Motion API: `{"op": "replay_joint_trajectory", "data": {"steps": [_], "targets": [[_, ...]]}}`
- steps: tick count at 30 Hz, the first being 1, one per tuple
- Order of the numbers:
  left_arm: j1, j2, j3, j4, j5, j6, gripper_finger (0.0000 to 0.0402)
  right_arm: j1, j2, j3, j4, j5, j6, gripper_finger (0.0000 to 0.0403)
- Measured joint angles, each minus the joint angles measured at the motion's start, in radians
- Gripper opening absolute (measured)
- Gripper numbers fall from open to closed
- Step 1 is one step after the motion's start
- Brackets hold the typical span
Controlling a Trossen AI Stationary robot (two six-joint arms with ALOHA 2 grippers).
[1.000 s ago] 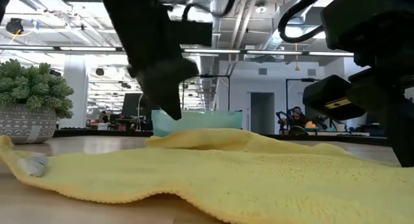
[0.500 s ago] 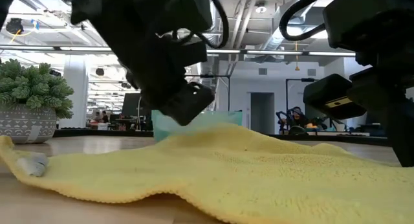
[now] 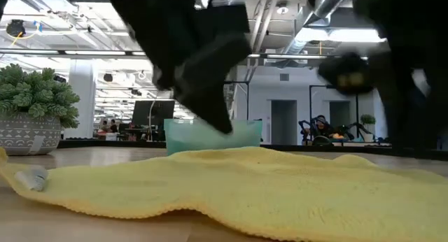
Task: Fold microfiber towels
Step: Fold the yellow microfiber cloth
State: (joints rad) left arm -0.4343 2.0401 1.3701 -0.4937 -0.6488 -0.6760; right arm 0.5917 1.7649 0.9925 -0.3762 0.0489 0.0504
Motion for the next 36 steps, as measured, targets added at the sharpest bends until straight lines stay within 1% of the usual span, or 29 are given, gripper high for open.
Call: {"op": "replay_joint_trajectory", "data": {"steps": [3, 5, 7, 10, 13, 15, 18, 20, 21, 23, 26, 29, 32, 36], "targets": [[-0.001, 0.045, -0.014, 0.044, 0.149, 0.039, 0.0000, 0.015, -0.095, -0.031, 0.013, 0.098, -0.006, 0.0062], [0.001, 0.066, -0.012, 0.041, 0.208, 0.057, 0.0000, 0.014, -0.144, -0.080, 0.020, 0.166, 0.011, 0.0055], [0.002, 0.074, -0.009, 0.022, 0.240, 0.058, 0.0000, -0.008, -0.183, -0.137, 0.057, 0.204, 0.033, 0.0048], [0.002, 0.077, -0.008, 0.000, 0.249, 0.055, 0.0000, -0.068, -0.216, -0.238, 0.132, 0.212, 0.061, 0.0040], [0.002, 0.060, -0.011, -0.046, 0.252, 0.069, 0.0000, -0.142, -0.218, -0.303, 0.143, 0.182, 0.116, 0.0032], [0.002, 0.047, -0.012, -0.076, 0.237, 0.090, 0.0000, -0.186, -0.220, -0.330, 0.110, 0.145, 0.173, 0.0028], [0.000, 0.027, -0.020, -0.191, 0.132, 0.068, 0.0000, -0.221, -0.223, -0.342, 0.072, 0.047, 0.290, 0.0023], [-0.001, 0.015, -0.021, -0.235, 0.054, 0.030, 0.0000, -0.216, -0.226, -0.344, 0.064, -0.051, 0.359, 0.0022], [-0.004, 0.005, -0.019, -0.247, 0.027, 0.020, 0.0000, -0.205, -0.226, -0.344, 0.070, -0.087, 0.366, 0.0022], [-0.014, -0.004, -0.001, -0.261, -0.002, 0.016, 0.0000, -0.178, -0.228, -0.346, 0.106, -0.126, 0.319, 0.0025], [-0.043, -0.003, 0.010, -0.260, 0.025, 0.045, 0.0000, -0.142, -0.247, -0.352, 0.171, -0.125, 0.211, 0.0029], [-0.072, -0.004, 0.019, -0.255, 0.054, 0.050, 0.0000, -0.123, -0.283, -0.348, 0.231, -0.059, 0.164, 0.0029], [-0.096, -0.003, 0.017, -0.253, 0.119, 0.045, 0.0000, -0.129, -0.299, -0.348, 0.212, -0.002, 0.182, 0.0025], [-0.110, 0.009, -0.004, -0.243, 0.199, 0.036, 0.0000, -0.145, -0.280, -0.348, 0.135, -0.002, 0.272, 0.0019]]}}
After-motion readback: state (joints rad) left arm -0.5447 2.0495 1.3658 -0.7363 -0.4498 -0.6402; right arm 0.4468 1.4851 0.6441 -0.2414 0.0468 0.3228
